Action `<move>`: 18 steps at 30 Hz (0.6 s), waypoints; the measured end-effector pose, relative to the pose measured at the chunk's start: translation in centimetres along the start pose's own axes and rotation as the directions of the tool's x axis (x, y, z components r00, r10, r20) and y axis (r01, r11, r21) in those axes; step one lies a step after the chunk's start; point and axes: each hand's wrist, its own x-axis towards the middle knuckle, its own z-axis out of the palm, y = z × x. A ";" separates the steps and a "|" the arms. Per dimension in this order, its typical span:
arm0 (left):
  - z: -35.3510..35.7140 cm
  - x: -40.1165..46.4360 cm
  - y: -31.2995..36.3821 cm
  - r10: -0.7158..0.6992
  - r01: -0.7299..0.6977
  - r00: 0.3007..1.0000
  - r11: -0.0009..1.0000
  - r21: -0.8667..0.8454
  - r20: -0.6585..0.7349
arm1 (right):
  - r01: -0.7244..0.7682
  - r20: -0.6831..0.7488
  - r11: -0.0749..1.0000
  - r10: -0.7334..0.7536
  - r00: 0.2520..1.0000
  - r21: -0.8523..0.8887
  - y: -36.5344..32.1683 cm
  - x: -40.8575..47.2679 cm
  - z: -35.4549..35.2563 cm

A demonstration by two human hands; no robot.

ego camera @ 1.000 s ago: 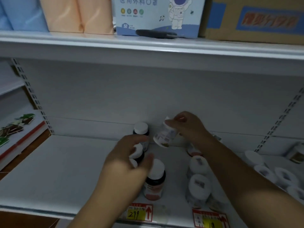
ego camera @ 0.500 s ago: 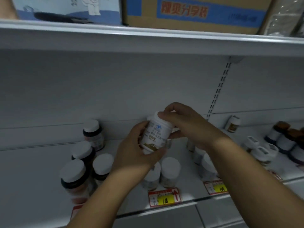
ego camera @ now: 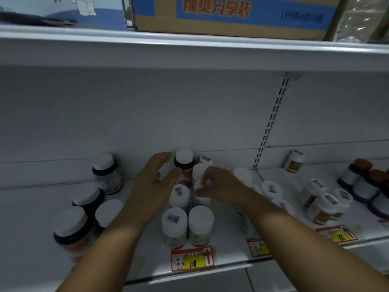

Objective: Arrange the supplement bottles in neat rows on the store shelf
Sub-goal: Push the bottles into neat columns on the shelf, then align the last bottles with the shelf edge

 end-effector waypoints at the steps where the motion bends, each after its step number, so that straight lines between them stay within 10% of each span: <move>1: 0.1 -0.1 -0.1 -0.001 0.001 1.000 1.000 0.003 0.004 | 0.006 0.028 1.000 -0.006 1.000 -0.002 0.3 0.3 0.6; 8: 0.2 0.0 -0.8 -0.047 0.047 0.999 0.999 0.020 0.000 | -0.008 0.057 0.997 0.012 0.998 -0.071 1.2 1.0 1.9; 13: -0.2 0.1 -0.7 -0.053 0.053 0.999 0.998 0.020 0.010 | -0.023 -0.235 0.986 -0.016 0.972 -0.163 1.9 3.9 0.2; 18: -0.7 -0.3 -0.7 -0.021 0.021 1.000 0.999 0.025 -0.001 | -0.079 -0.076 0.951 0.058 0.995 -0.300 2.9 6.2 1.3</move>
